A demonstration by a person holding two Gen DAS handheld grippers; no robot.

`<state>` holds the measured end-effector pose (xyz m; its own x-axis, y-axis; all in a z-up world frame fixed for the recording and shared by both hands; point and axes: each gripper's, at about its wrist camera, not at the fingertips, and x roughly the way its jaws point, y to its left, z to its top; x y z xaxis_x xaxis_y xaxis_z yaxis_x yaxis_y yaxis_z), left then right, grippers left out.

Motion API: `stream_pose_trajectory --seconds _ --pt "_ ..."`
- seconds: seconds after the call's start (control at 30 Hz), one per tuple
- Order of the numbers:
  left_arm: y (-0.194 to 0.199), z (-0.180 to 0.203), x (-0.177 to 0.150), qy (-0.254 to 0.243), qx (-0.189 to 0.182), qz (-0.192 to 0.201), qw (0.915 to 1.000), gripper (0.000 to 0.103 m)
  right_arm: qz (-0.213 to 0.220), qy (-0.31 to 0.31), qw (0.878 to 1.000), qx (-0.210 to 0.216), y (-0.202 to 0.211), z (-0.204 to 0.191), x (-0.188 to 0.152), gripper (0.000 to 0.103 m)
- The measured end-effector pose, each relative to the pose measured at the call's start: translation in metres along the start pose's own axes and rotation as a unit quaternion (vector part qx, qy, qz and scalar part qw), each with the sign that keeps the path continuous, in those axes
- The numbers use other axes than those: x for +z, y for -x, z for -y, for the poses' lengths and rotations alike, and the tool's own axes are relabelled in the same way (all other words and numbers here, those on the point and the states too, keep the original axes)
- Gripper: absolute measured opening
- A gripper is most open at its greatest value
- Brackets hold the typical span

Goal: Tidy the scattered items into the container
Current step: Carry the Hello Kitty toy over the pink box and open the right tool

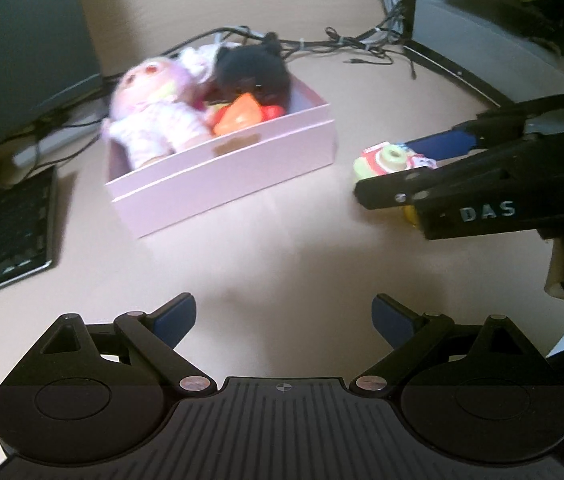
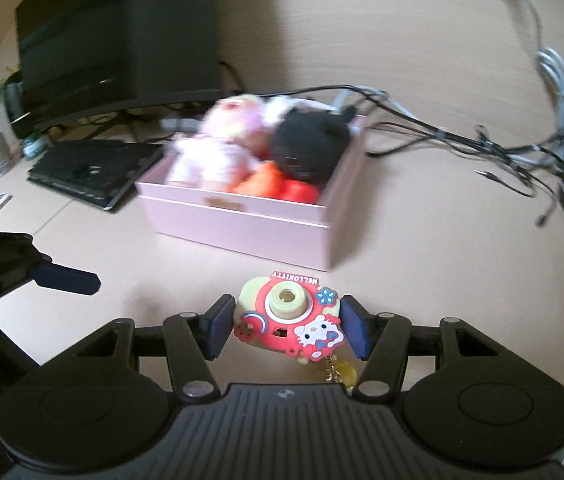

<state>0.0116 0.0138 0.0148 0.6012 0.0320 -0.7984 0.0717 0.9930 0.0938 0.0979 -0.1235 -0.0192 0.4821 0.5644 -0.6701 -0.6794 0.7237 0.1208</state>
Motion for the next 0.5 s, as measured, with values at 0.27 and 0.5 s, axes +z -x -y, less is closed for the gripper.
stream_pose_trajectory --seconds 0.27,0.5 --pt "0.026 -0.03 -0.026 0.011 0.02 0.015 0.9996 0.098 0.021 0.022 0.999 0.015 0.002 -0.055 0.007 0.057" --pt "0.04 -0.047 -0.04 0.01 0.029 0.034 0.999 0.098 0.032 0.021 0.999 0.023 0.004 -0.082 0.015 0.057"
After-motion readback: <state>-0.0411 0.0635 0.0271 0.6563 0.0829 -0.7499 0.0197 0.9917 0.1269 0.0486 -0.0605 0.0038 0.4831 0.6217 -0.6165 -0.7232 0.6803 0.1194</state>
